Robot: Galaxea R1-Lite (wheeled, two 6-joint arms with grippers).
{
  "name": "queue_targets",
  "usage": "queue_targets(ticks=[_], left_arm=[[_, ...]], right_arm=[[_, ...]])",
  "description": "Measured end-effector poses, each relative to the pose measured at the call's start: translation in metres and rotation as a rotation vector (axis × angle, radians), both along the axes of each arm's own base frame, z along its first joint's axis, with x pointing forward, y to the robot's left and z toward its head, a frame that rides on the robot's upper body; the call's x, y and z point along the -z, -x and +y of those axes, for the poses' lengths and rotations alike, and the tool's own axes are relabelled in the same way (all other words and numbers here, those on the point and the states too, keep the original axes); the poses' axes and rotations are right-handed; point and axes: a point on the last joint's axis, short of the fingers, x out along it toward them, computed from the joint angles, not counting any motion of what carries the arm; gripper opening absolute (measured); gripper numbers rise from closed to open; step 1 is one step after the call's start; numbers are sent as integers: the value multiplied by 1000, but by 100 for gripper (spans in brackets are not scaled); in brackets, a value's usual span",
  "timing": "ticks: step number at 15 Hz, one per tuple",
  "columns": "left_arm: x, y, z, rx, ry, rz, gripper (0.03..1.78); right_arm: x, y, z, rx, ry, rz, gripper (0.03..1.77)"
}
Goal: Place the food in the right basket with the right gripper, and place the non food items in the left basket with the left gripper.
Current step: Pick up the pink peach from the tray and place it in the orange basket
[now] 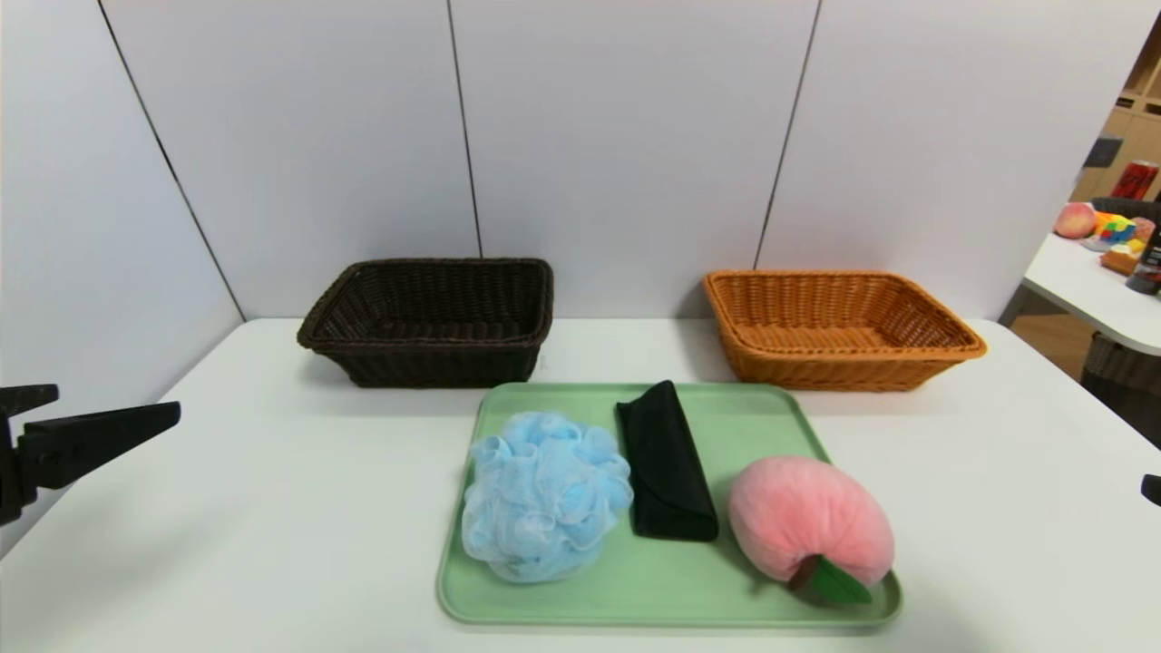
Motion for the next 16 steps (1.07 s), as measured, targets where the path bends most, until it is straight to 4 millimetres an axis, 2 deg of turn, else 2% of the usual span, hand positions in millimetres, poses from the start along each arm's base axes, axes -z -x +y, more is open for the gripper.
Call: queue_targets(ticks=[3, 7, 12, 16], left_arm=[[-2, -24, -3, 67, 20, 45, 169], [8, -48, -6, 184, 68, 129, 169], [18, -62, -12, 256, 97, 190, 169], [22, -69, -13, 255, 100, 211, 169]], right_arm=[[2, -18, 2, -42, 24, 51, 170], [9, -43, 7, -152, 24, 126, 170], [16, -76, 15, -302, 51, 166, 170], [22, -105, 35, -409, 63, 191, 170]])
